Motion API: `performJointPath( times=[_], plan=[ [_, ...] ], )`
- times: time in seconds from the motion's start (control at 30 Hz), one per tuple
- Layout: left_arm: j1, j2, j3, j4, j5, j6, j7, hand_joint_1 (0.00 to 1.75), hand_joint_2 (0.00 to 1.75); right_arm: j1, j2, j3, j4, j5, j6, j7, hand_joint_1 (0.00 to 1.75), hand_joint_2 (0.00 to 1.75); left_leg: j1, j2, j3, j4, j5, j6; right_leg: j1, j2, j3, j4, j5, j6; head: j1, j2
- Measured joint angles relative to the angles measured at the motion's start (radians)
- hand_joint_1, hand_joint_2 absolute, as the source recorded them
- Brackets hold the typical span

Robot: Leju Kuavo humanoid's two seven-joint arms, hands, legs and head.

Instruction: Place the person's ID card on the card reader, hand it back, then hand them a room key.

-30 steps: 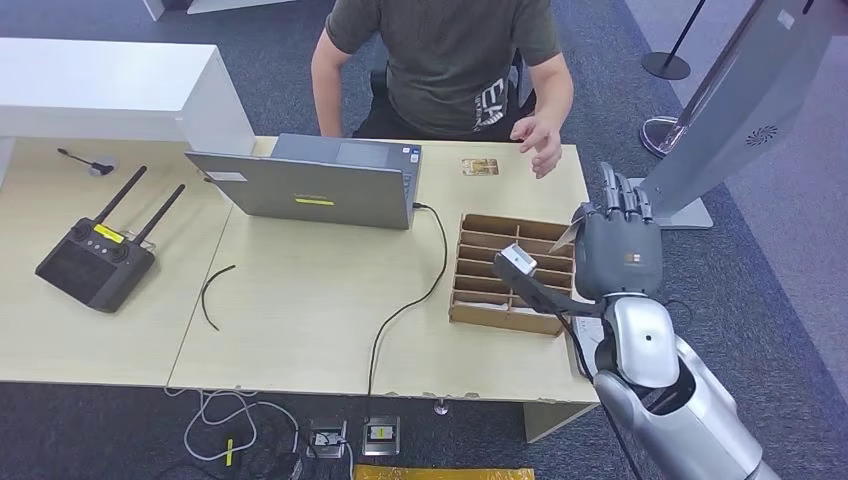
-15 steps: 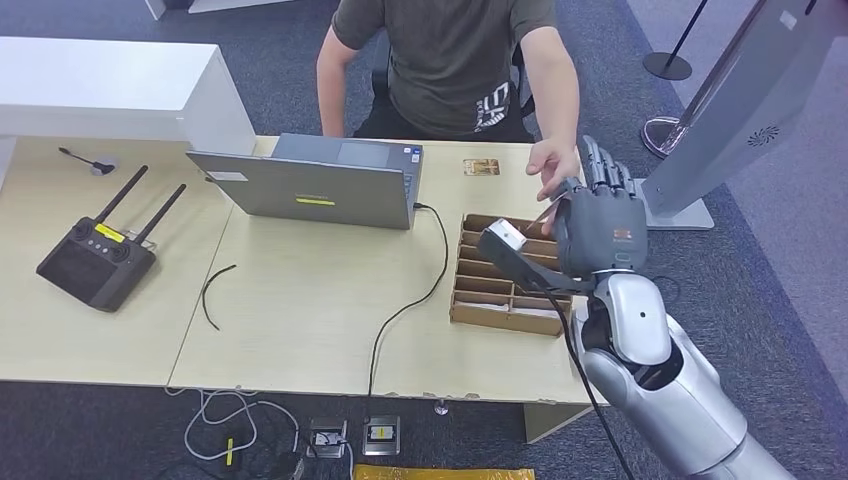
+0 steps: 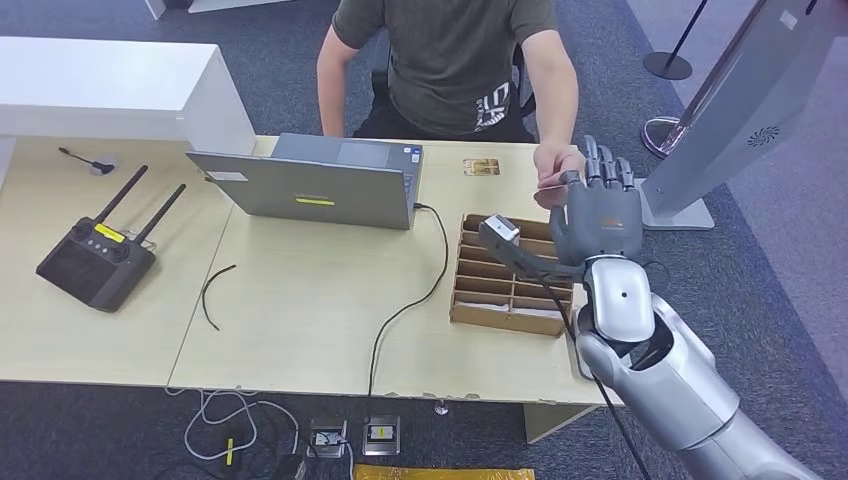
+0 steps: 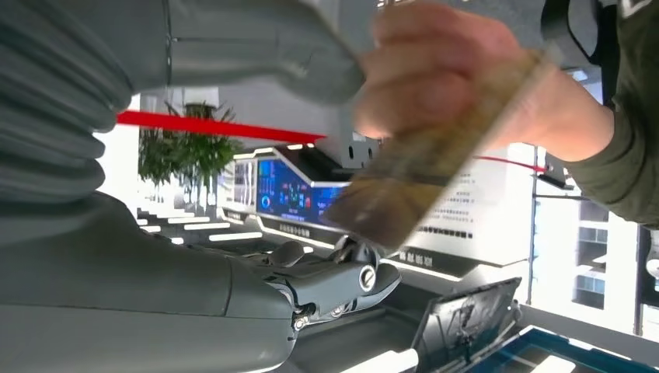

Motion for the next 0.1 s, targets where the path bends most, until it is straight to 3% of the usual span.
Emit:
performJointPath(
  times=[0.1],
  plan=[
    [0.003, 0.0, 0.001, 0.0, 0.01, 0.007, 0.0, 0.0, 0.0, -0.004, 0.0, 0.007, 0.017, 0.029, 0.008, -0.012, 0.0, 0.0, 0.0, 0.0, 0.0, 0.0, 0.0, 0.0, 0.0, 0.0, 0.0, 0.0, 0.0, 0.0, 0.0, 0.0]
  ],
)
